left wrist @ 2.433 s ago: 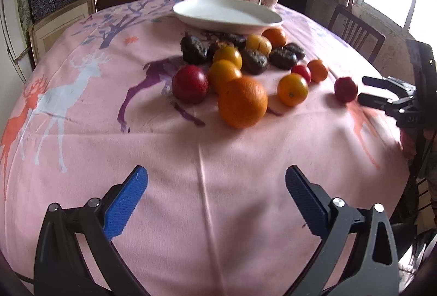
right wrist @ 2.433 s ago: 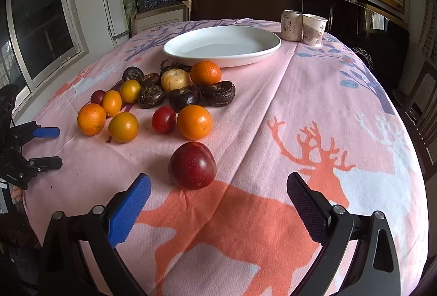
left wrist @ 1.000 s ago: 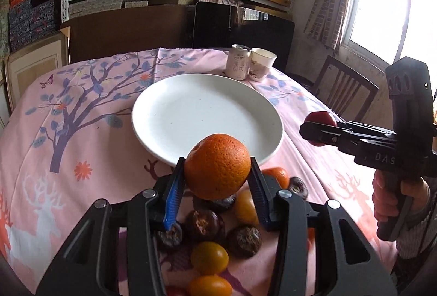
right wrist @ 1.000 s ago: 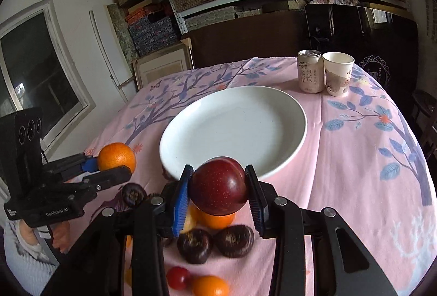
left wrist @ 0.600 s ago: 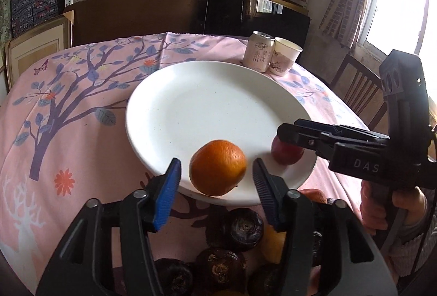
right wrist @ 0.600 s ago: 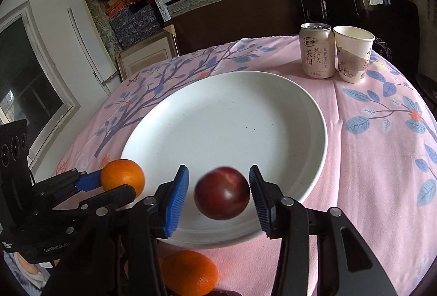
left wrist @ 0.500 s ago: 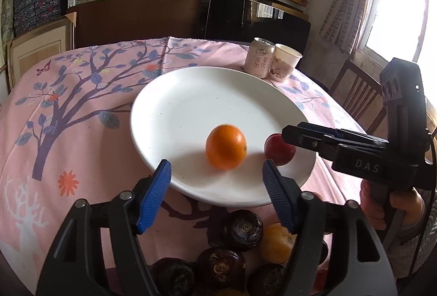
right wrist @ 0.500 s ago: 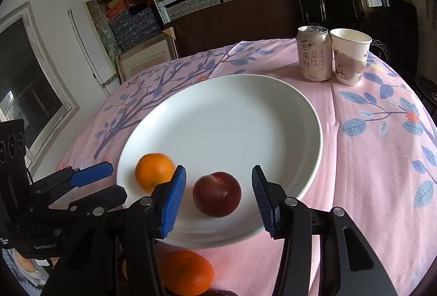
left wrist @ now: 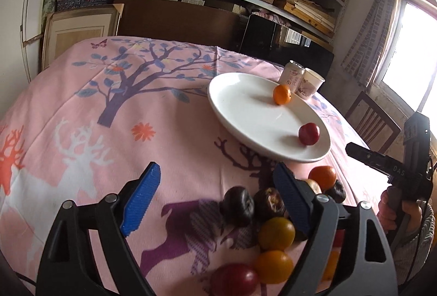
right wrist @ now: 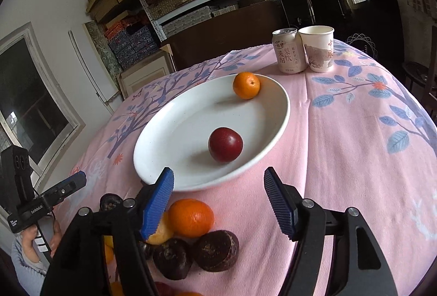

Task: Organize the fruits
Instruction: 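Grasp a dark brown fruit with the left tool while the right tool grasps a mandarin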

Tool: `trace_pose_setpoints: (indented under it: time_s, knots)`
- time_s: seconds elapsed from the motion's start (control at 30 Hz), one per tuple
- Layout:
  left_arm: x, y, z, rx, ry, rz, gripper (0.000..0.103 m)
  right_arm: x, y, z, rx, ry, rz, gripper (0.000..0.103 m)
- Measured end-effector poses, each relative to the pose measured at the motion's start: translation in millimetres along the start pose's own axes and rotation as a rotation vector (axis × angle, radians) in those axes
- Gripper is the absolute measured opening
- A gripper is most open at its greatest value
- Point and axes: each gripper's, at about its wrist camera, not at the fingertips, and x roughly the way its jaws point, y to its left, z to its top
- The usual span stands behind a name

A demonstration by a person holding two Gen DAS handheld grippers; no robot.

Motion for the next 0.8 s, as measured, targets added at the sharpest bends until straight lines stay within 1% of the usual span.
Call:
trace_pose_setpoints:
  time_s: [0.1, 0.27, 0.33, 0.53, 0.7, 0.77, 0.8]
  knots:
    - [-0.1, -3.5, -10.0, 0.024, 0.017, -0.01, 0.083, -3.6, 3.2, -8.6, -0.015, 0.007, 0.003, 0.071]
    - [12.1, -22.8, -19.5, 0.122, 0.067, -0.015, 0.083, -2.1, 13.2, -15.6, -0.063, 0.02, 0.008, 0.071]
    - [16.1, -27.3, -21.0, 0.142, 0.082, -0.012, 0.083, 0.7, 13.8, -16.1, -0.071, 0.034, 0.011, 0.071]
    - [23.4, -23.7, -22.1, 0.122, 0.115, -0.027, 0.083, 5.8, 18.2, -19.8, -0.089, 0.061, 0.007, 0.071]
    - [31.1, -21.1, -21.6, 0.1, 0.144, -0.057, 0.083, 8.6, 19.3, -22.3, -0.098, 0.076, 0.003, 0.071]
    - [34.4, -20.8, -21.4, 0.095, 0.157, -0.078, 0.082, 11.1, 19.7, -23.2, -0.099, 0.089, 0.004, 0.071]
    - [36.4, -21.2, -21.3, 0.094, 0.165, -0.089, 0.079, 12.4, 19.4, -23.5, -0.098, 0.095, 0.007, 0.071]
